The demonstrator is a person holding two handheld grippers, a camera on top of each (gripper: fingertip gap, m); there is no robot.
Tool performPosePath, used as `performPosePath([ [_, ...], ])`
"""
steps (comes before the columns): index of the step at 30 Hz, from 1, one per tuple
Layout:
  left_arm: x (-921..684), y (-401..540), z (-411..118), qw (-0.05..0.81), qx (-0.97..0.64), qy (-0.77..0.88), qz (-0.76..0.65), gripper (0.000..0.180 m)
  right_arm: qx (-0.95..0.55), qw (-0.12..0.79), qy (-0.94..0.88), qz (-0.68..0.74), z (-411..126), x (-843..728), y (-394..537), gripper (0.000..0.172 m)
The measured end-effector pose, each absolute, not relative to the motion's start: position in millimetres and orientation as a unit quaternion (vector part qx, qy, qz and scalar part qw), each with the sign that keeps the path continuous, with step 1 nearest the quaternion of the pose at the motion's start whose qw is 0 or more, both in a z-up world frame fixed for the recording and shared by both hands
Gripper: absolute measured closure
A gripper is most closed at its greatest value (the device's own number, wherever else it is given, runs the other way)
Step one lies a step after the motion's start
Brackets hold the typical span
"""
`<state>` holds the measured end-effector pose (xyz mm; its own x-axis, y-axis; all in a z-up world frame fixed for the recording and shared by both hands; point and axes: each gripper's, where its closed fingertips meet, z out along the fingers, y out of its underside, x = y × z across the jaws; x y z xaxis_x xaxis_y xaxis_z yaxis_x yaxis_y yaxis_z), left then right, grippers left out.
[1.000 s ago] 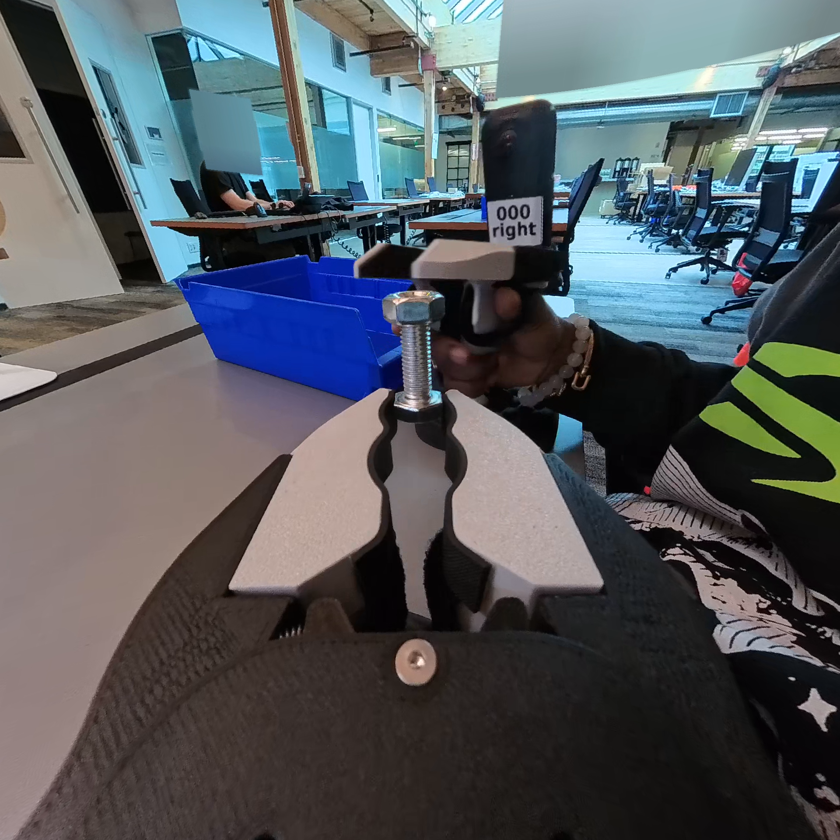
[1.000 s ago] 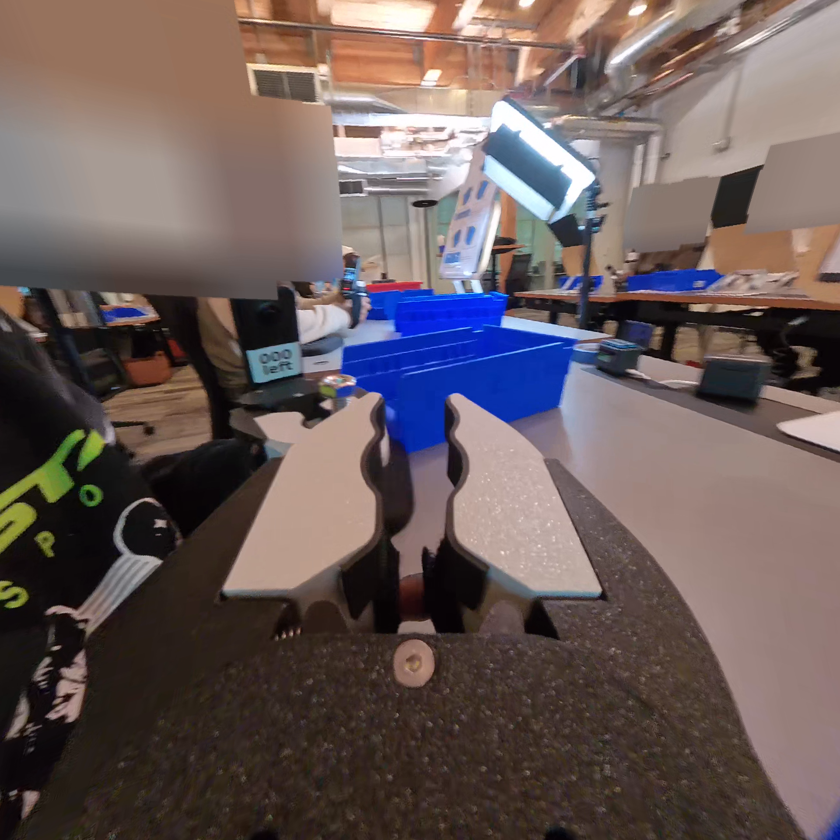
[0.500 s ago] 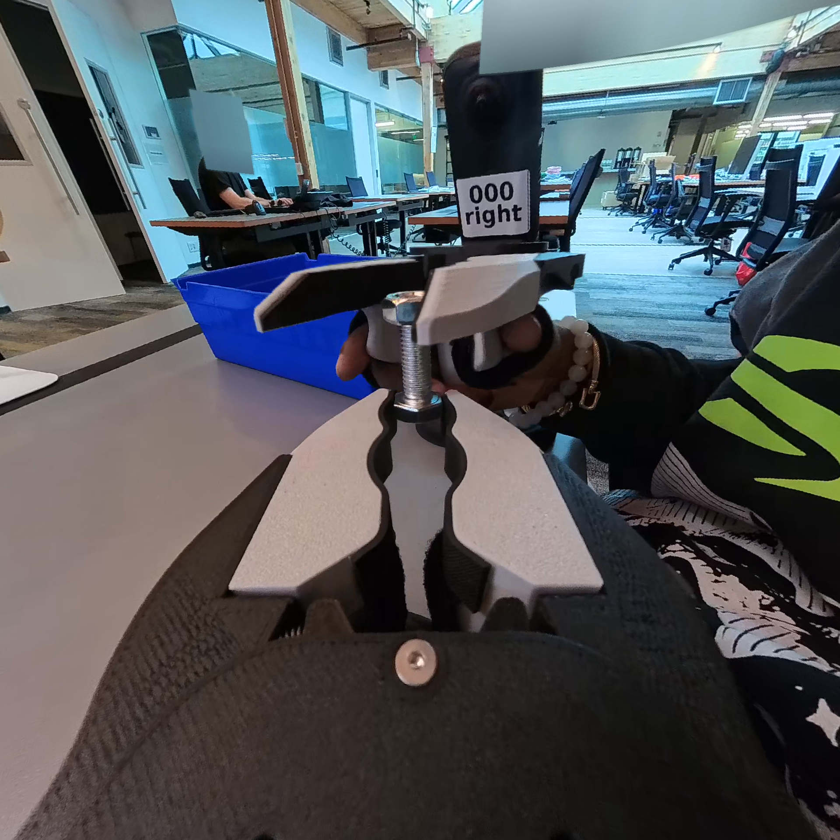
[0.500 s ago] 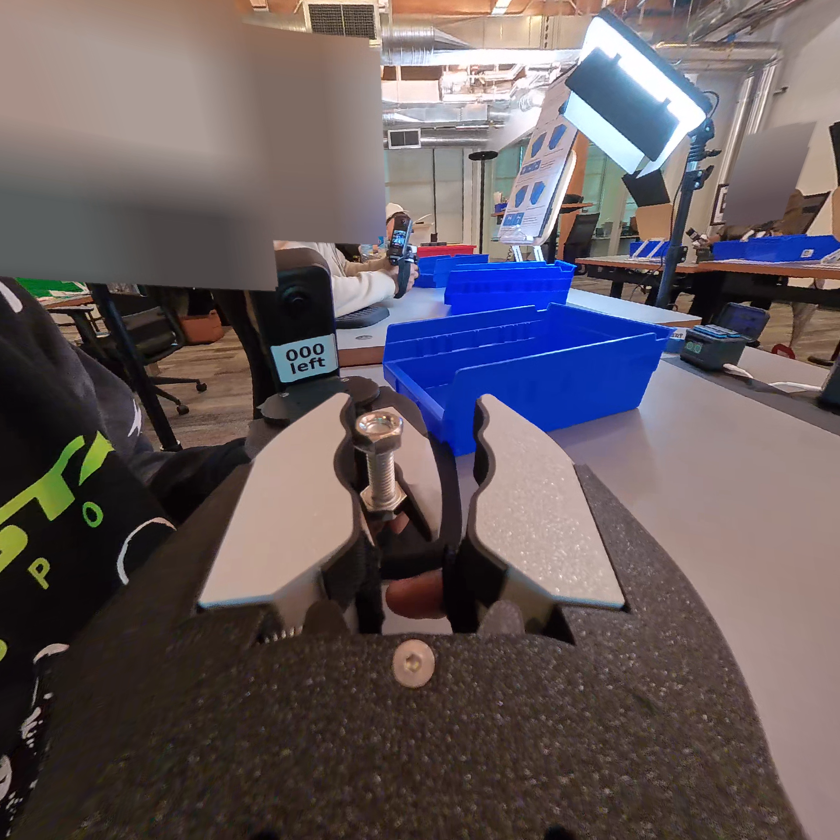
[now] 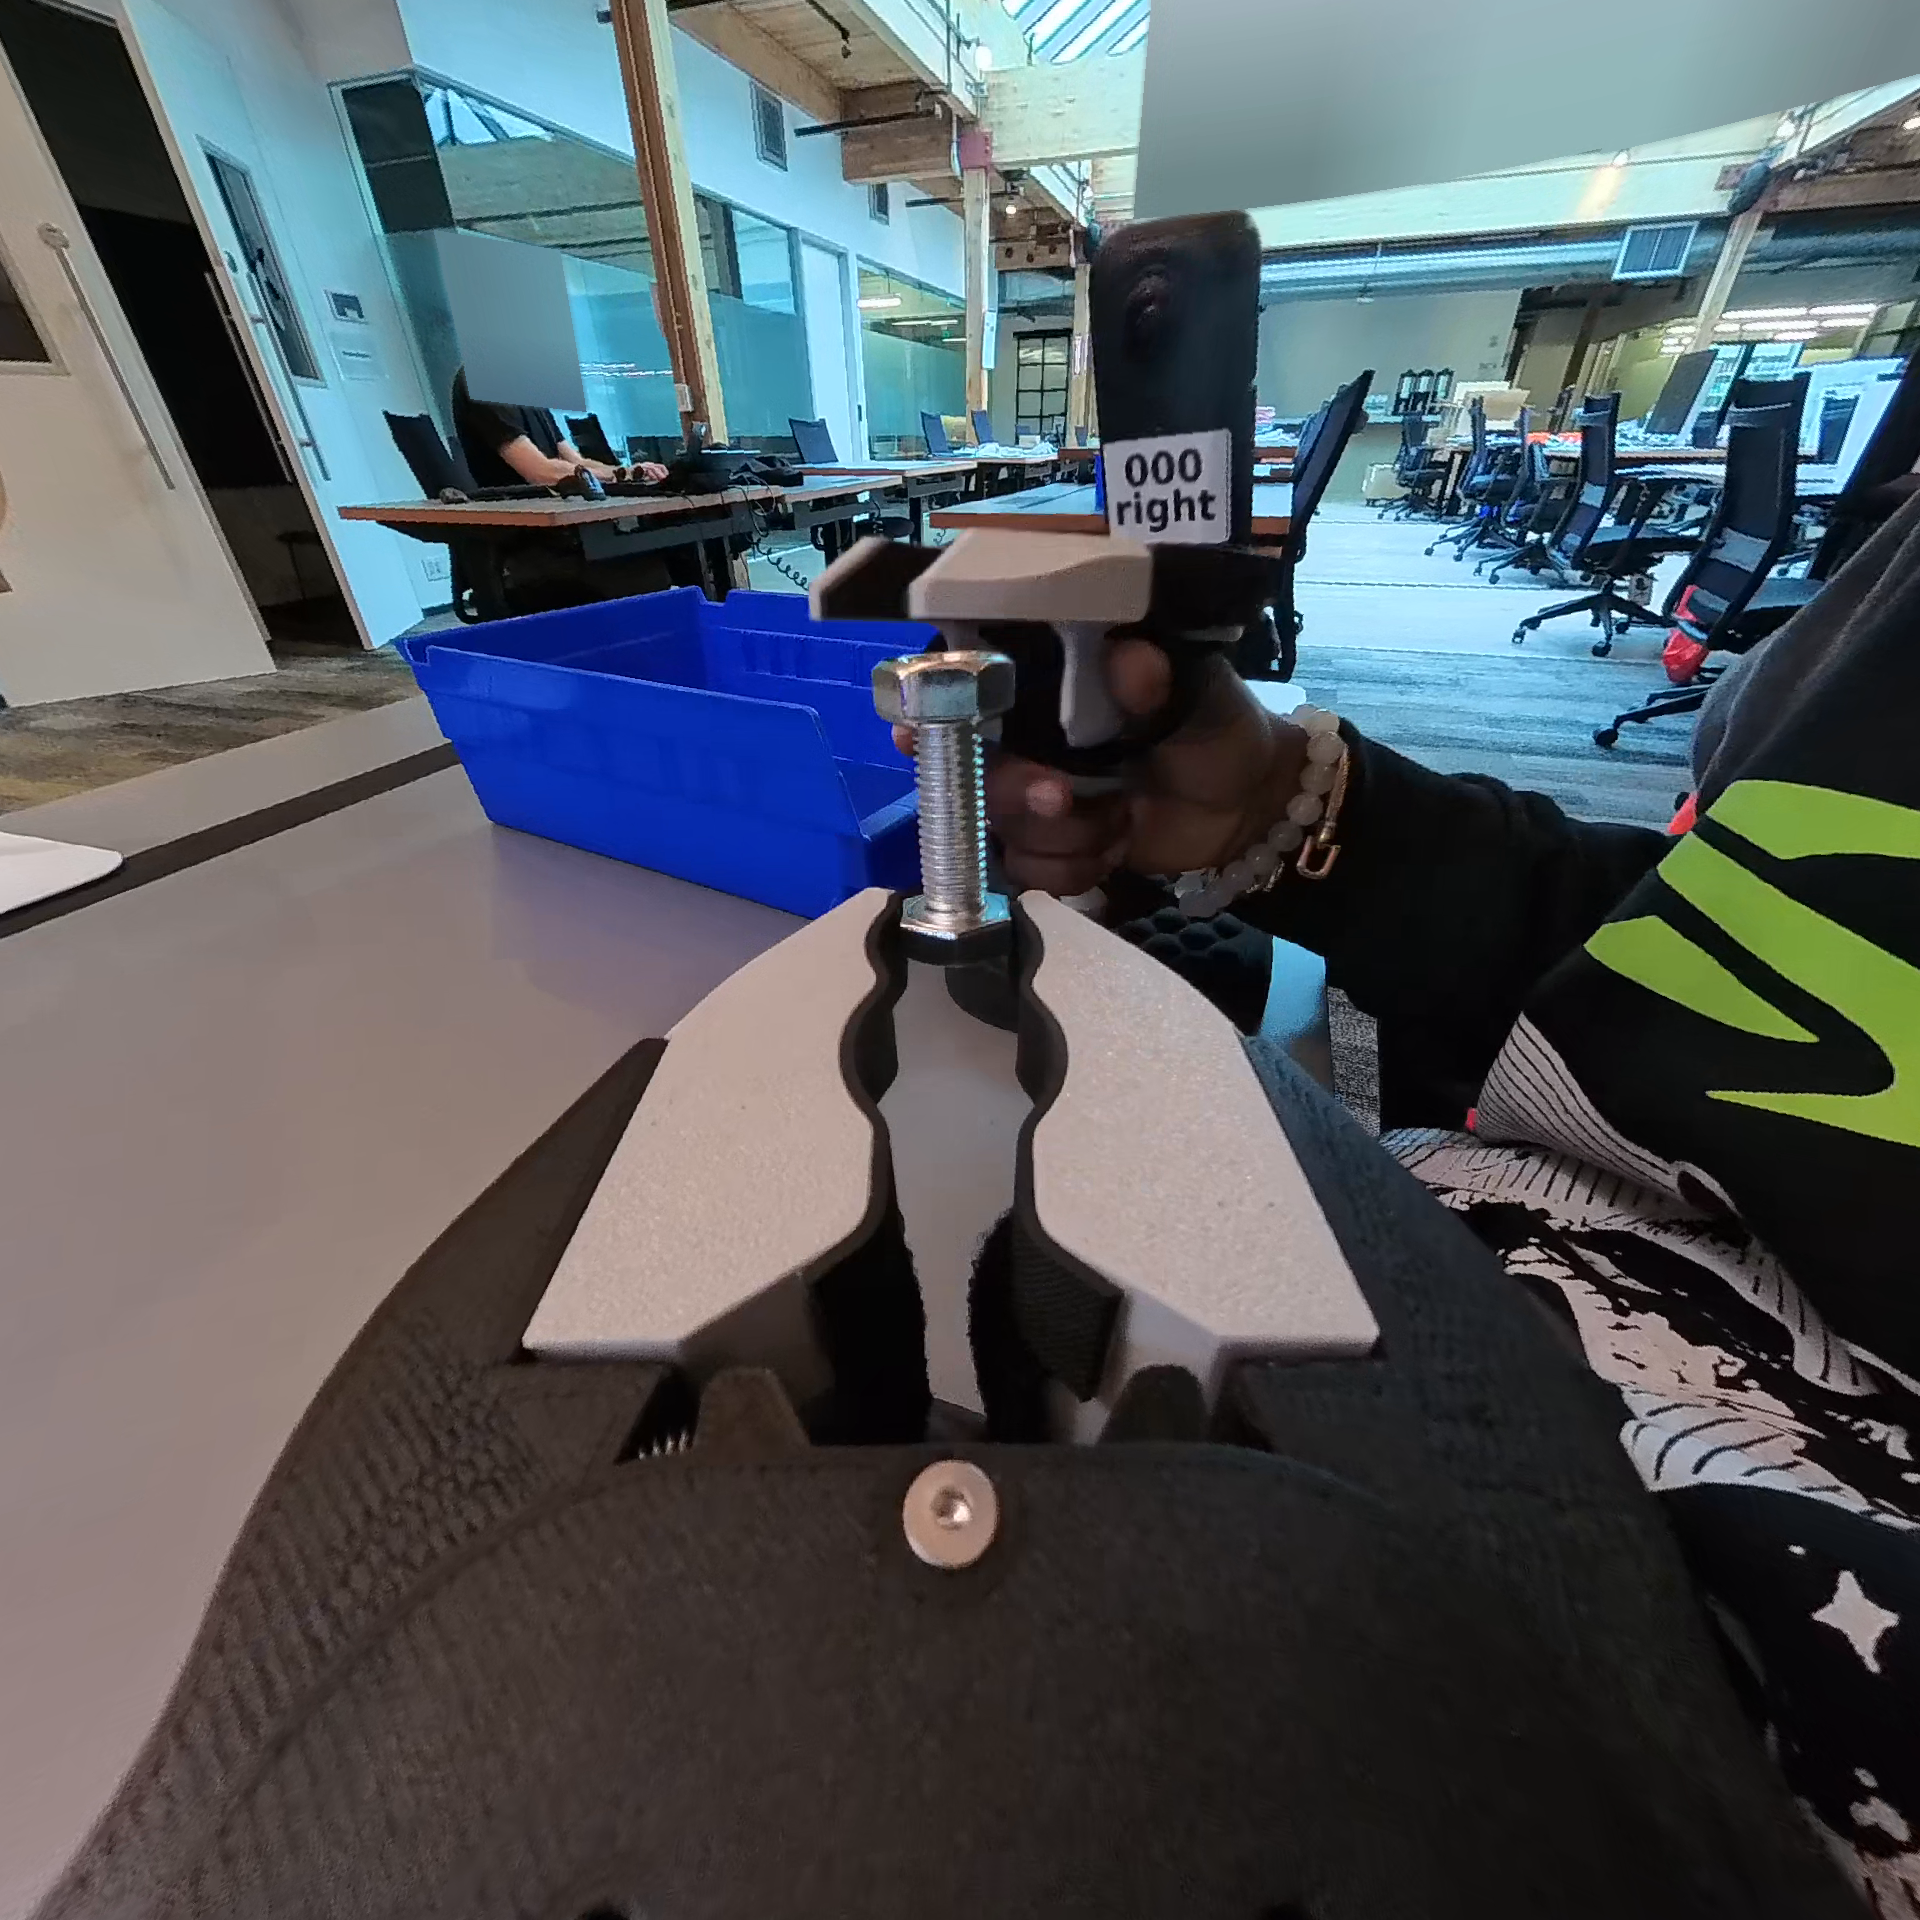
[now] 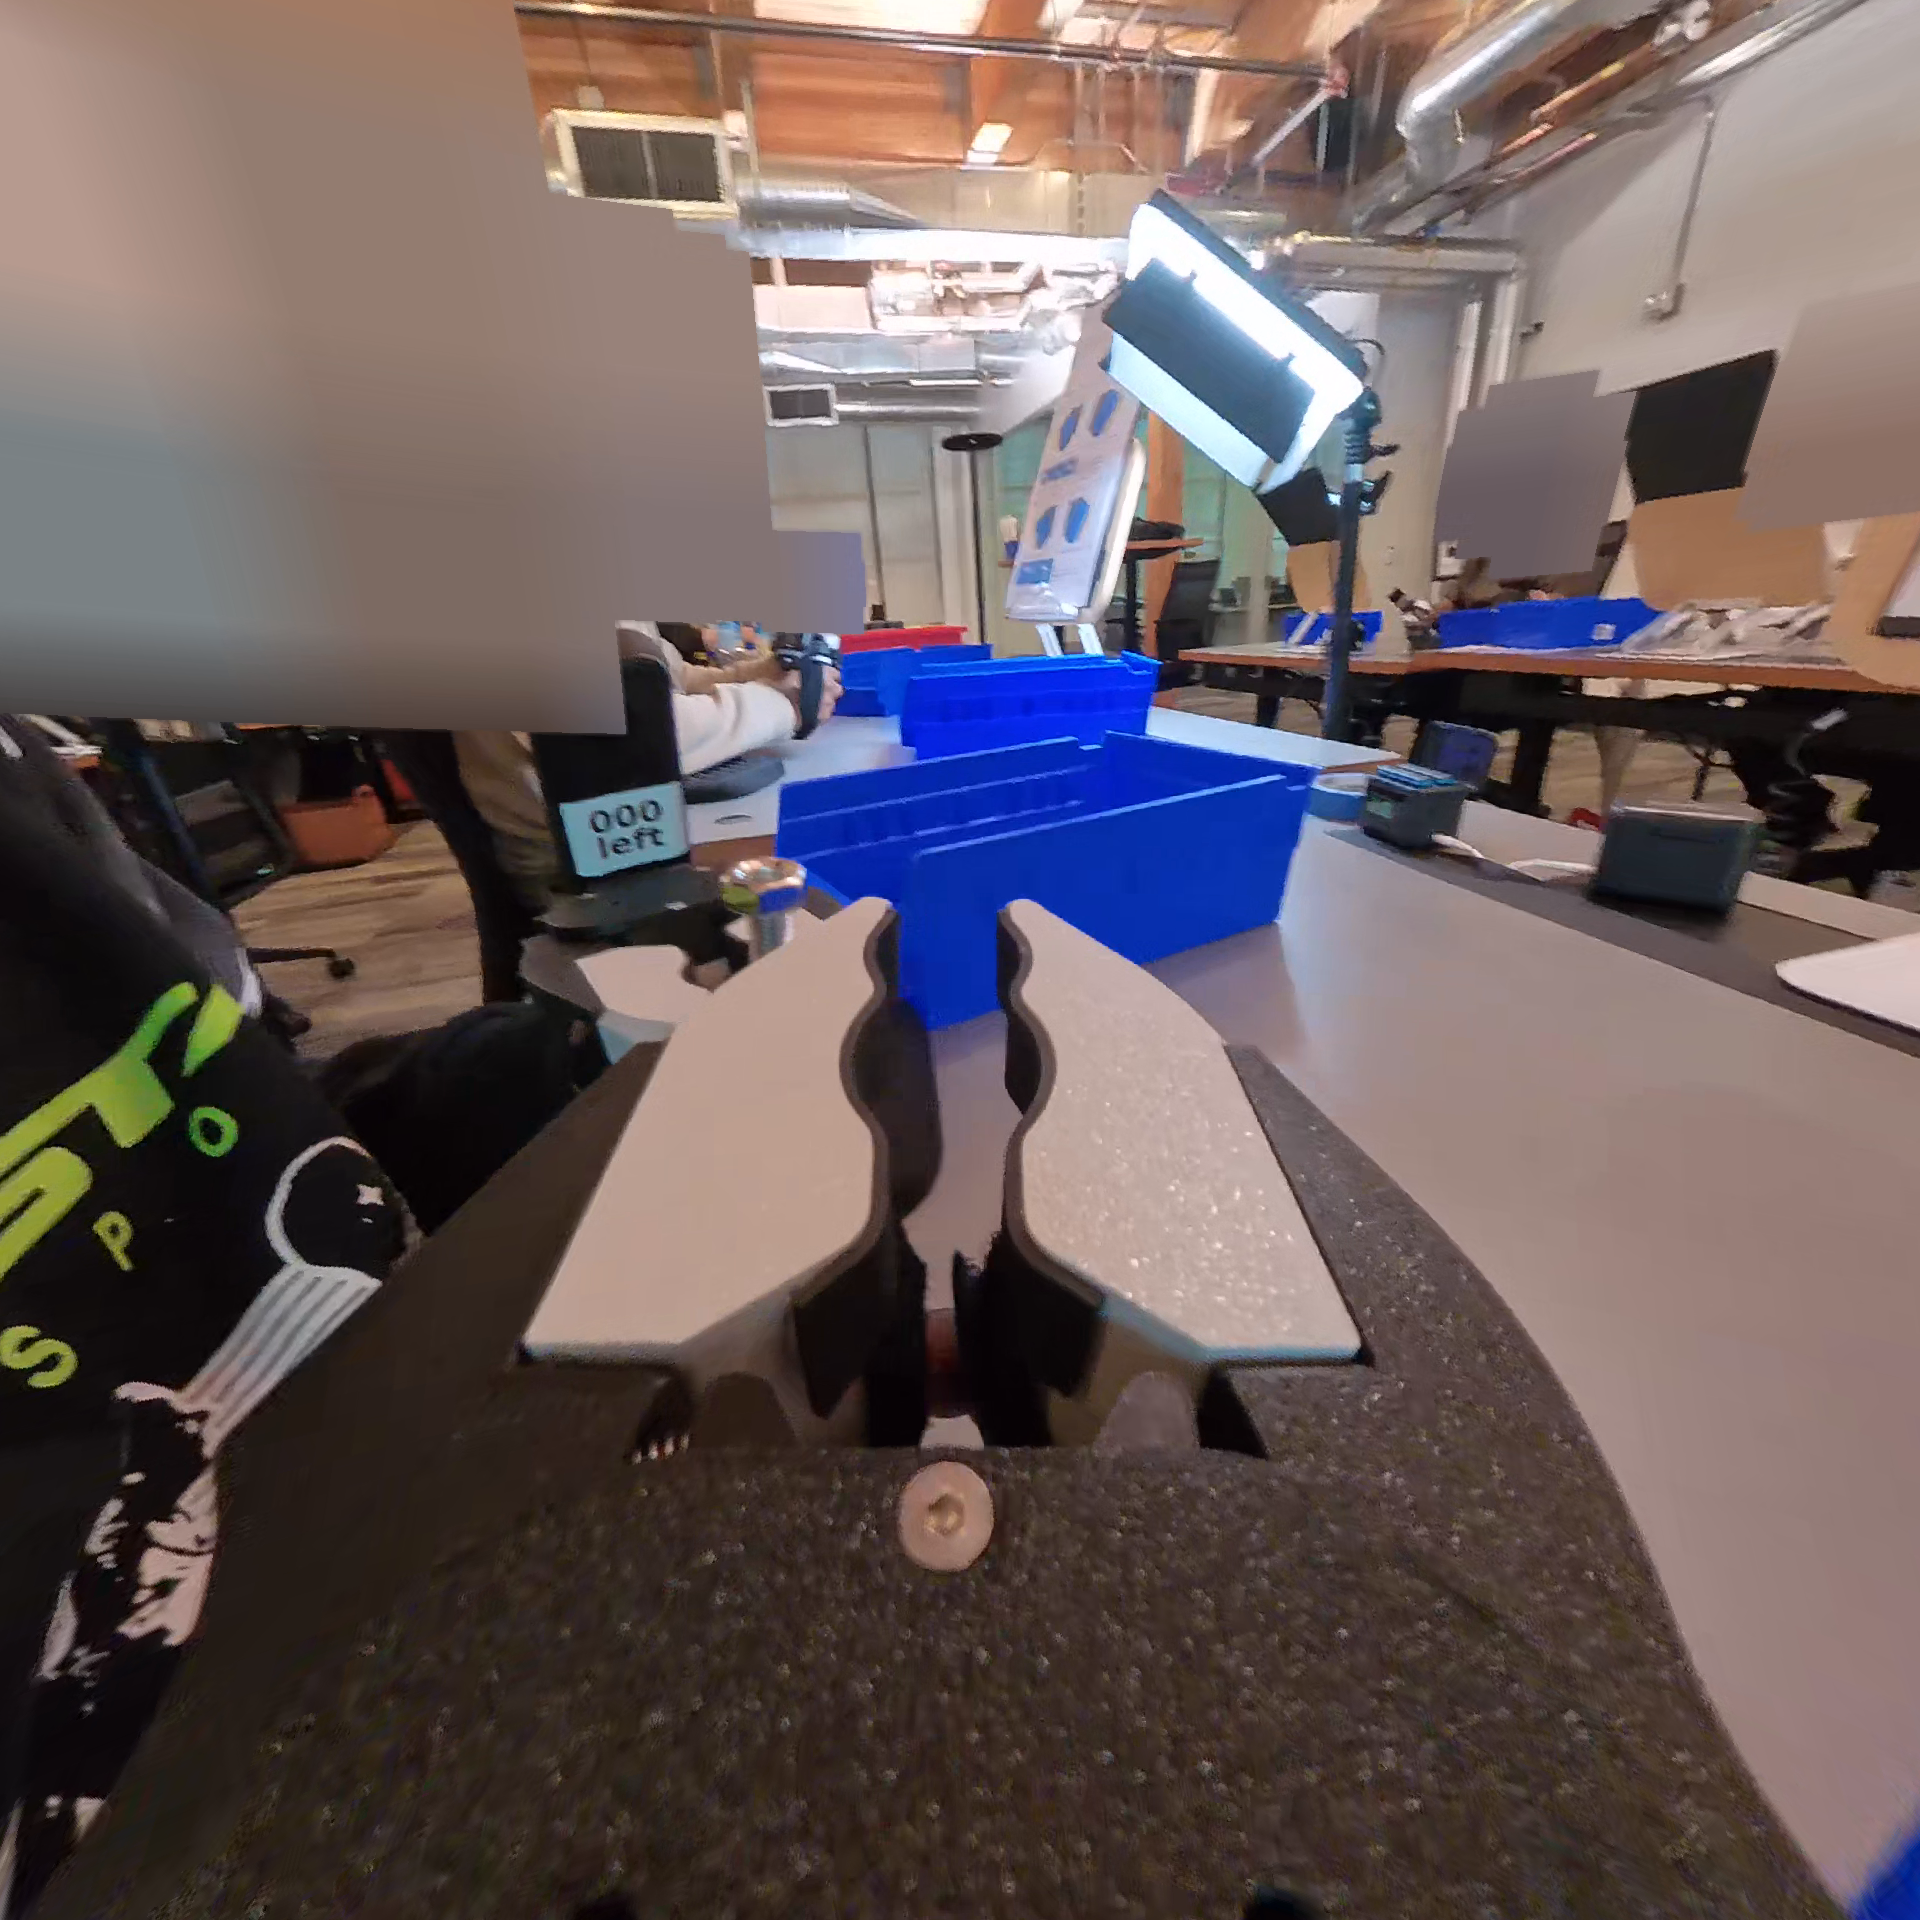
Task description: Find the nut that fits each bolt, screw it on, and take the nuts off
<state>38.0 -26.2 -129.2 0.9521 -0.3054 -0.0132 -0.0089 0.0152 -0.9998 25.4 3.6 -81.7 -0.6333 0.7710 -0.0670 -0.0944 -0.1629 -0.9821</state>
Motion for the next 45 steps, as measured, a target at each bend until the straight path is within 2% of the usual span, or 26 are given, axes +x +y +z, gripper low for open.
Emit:
performPosePath([
  [4,38.3,-25.9,-129.8,0.702,-0.695,0.114,-0.102,0.162,-0.266,0.272,-0.585,0.716,-76.6,25.5,-25.3,0.139],
  [14,38.9,-25.4,-131.0,0.7,-0.698,0.117,-0.096,0.162,-0.267,0.266,-0.625,0.683,-84.0,9.7,-57.1,0.133],
  [20,37.0,-26.0,-129.6,0.703,-0.695,0.111,-0.101,0.162,-0.275,0.273,-0.621,0.681,-87.4,17.5,-39.1,0.13],
  [30,38.9,-24.1,-133.0,0.695,-0.703,0.119,-0.089,0.162,-0.275,0.233,-0.651,0.668,-85.5,27.6,-43.8,0.14],
  [33,40.7,-23.6,-134.7,0.691,-0.707,0.125,-0.085,0.162,-0.264,0.232,-0.666,0.658,-87.3,28.0,-49.6,0.153],
  [39,48.0,-27.8,-134.6,0.687,-0.702,0.149,-0.113,0.162,-0.186,0.306,-0.645,0.675,-59.3,46.6,-42.9,0.154],
  [42,46.3,-27.6,-133.7,0.689,-0.701,0.143,-0.112,0.162,-0.243,0.362,-0.624,0.649,-47.7,45.1,-4.1,0.153],
  [45,44.8,-27.6,-132.8,0.692,-0.699,0.138,-0.112,0.162,-0.373,0.429,-0.594,0.569,-51.1,40.3,69.6,0.153],
])
